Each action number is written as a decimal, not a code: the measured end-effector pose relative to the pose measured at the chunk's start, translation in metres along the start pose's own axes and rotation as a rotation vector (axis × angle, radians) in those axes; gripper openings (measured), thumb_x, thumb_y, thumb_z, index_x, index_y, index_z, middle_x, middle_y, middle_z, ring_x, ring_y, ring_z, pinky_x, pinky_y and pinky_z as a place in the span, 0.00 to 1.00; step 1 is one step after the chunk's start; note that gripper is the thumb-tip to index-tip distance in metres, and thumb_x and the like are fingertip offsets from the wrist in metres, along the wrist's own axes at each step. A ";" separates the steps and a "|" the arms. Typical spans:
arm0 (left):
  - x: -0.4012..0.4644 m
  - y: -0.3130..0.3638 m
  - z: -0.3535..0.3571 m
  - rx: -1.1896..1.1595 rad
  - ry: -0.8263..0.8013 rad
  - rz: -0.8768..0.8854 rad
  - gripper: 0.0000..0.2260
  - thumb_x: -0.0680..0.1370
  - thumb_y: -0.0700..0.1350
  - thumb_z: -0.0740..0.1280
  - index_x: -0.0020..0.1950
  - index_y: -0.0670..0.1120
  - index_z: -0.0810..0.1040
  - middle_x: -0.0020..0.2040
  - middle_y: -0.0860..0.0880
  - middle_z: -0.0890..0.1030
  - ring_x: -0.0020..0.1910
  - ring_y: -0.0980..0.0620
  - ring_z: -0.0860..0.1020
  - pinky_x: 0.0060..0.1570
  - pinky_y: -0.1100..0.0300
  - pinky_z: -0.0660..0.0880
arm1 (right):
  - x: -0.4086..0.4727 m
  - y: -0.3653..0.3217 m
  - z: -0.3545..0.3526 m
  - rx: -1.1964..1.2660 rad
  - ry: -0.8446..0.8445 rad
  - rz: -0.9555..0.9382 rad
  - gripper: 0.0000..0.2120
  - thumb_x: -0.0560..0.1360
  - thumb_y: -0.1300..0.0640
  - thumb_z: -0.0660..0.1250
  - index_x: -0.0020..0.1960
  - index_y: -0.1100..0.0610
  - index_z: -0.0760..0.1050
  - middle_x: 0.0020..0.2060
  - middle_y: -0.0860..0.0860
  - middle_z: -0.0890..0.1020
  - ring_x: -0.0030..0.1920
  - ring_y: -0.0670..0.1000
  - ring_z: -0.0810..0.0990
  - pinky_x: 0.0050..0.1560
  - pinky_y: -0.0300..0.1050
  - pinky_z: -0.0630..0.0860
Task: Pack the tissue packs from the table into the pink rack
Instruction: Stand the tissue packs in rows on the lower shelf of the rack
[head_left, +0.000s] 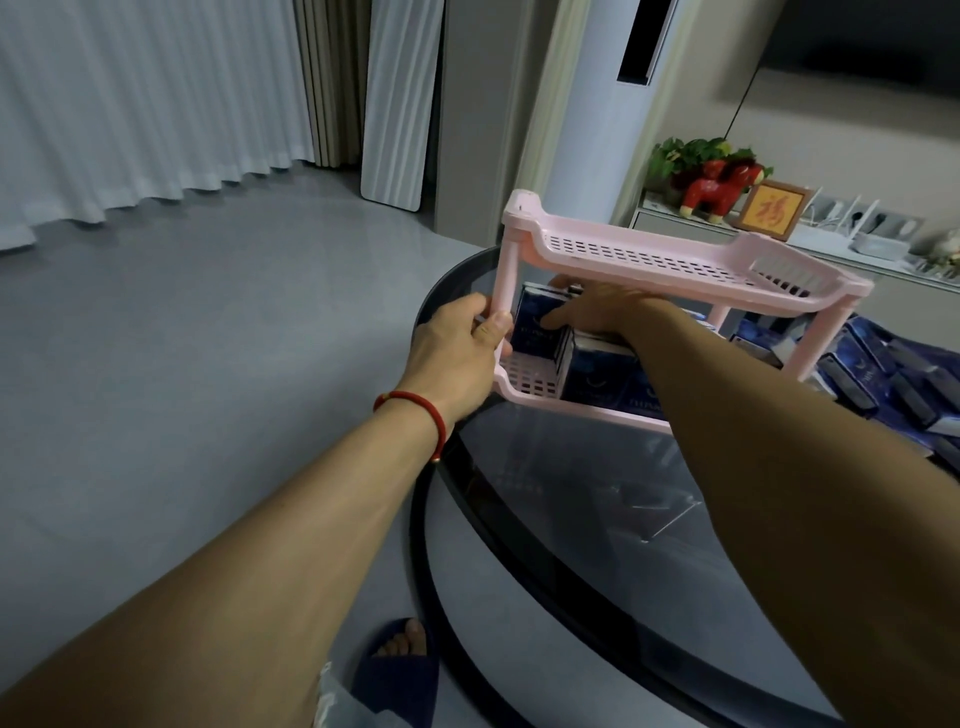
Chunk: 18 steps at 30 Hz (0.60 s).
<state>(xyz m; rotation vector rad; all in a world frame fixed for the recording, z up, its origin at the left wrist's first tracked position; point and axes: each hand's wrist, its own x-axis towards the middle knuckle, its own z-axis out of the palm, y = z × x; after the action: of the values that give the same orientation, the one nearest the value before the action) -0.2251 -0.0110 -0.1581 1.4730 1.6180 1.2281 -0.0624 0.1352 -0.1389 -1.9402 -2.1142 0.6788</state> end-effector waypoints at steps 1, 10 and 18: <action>0.000 0.000 0.000 0.000 -0.002 0.000 0.10 0.86 0.49 0.61 0.57 0.46 0.79 0.49 0.49 0.85 0.50 0.48 0.83 0.53 0.44 0.83 | 0.000 -0.001 0.001 0.005 -0.001 0.003 0.29 0.75 0.46 0.74 0.73 0.43 0.69 0.69 0.53 0.74 0.63 0.58 0.74 0.59 0.49 0.68; -0.002 0.003 -0.001 0.005 -0.014 -0.009 0.10 0.86 0.49 0.61 0.57 0.46 0.79 0.49 0.49 0.85 0.50 0.48 0.83 0.52 0.44 0.83 | -0.001 0.001 -0.002 0.026 -0.013 -0.024 0.31 0.72 0.47 0.77 0.72 0.42 0.70 0.64 0.51 0.77 0.55 0.56 0.76 0.55 0.49 0.71; -0.002 0.002 -0.003 0.014 -0.029 -0.006 0.10 0.86 0.49 0.61 0.57 0.46 0.78 0.50 0.48 0.85 0.49 0.47 0.84 0.48 0.44 0.84 | 0.007 0.003 0.006 -0.017 0.066 -0.003 0.29 0.74 0.48 0.75 0.72 0.49 0.71 0.67 0.53 0.76 0.60 0.57 0.75 0.61 0.51 0.71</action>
<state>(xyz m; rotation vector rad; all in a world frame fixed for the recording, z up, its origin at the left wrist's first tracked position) -0.2267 -0.0135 -0.1553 1.4870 1.6132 1.1891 -0.0632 0.1407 -0.1471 -1.9396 -2.0903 0.5890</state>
